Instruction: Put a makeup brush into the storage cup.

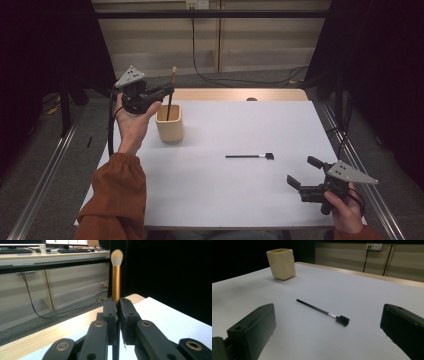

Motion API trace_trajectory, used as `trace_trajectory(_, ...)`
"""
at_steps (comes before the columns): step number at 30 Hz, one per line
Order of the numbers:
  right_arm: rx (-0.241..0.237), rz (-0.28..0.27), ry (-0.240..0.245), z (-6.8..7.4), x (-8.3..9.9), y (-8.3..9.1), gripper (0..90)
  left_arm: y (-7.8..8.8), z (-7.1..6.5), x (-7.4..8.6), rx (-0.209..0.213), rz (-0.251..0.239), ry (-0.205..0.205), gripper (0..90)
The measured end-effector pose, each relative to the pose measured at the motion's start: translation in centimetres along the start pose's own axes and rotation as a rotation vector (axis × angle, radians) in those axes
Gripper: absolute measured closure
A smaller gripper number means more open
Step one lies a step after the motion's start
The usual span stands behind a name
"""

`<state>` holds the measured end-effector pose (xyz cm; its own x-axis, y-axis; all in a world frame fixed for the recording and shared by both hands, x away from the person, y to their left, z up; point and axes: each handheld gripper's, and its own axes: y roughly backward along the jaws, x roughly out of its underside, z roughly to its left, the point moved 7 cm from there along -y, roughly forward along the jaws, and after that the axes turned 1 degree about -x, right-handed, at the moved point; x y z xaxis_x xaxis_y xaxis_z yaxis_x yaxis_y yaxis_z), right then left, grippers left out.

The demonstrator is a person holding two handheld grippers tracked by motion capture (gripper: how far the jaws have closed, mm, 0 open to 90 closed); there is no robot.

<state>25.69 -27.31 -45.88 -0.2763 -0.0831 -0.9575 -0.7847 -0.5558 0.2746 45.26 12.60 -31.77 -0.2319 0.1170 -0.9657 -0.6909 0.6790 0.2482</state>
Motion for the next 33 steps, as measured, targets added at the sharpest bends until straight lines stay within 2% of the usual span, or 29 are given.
trace_trajectory(5, -0.002, 0.001, 0.004, 0.0, 0.0, 0.0, 0.0, -0.4, 0.4, 0.5, -0.007, -0.008, 0.026, 84.1)
trace_trajectory(14, -0.005, 0.006, 0.0, 0.1, 0.1, -0.2, 0.0, -1.4, 1.4, 1.1, -0.02, 0.01, 0.023, 84.1)
trace_trajectory(16, -0.004, 0.006, -0.001, 0.1, 0.1, -0.2, 0.0, -1.7, 1.7, 1.1, -0.016, 0.004, 0.039, 84.2)
trace_trajectory(19, -0.002, 0.011, 0.004, 0.0, 0.2, -0.2, 0.0, -2.2, 2.1, 1.3, -0.025, 0.016, 0.036, 84.2)
trace_trajectory(21, -0.001, 0.012, 0.005, 0.0, 0.2, -0.2, 0.0, -2.4, 2.5, 1.4, -0.049, 0.024, 0.028, 84.2)
trace_trajectory(24, 0.001, 0.012, 0.002, 0.0, 0.2, -0.2, 0.0, -2.6, 2.9, 1.4, -0.055, 0.023, 0.036, 84.2)
trace_trajectory(27, -0.004, 0.015, 0.0, 0.1, 0.3, -0.2, 0.0, -2.7, 3.3, 1.6, -0.054, 0.03, 0.042, 84.2)
trace_trajectory(29, -0.007, 0.016, -0.003, 0.1, 0.3, -0.2, 0.0, -2.8, 3.3, 1.8, -0.037, 0.039, 0.045, 84.2)
trace_trajectory(33, -0.006, 0.015, -0.003, 0.1, 0.3, -0.2, 0.0, -2.9, 3.5, 2.2, -0.044, 0.047, 0.038, 84.2)
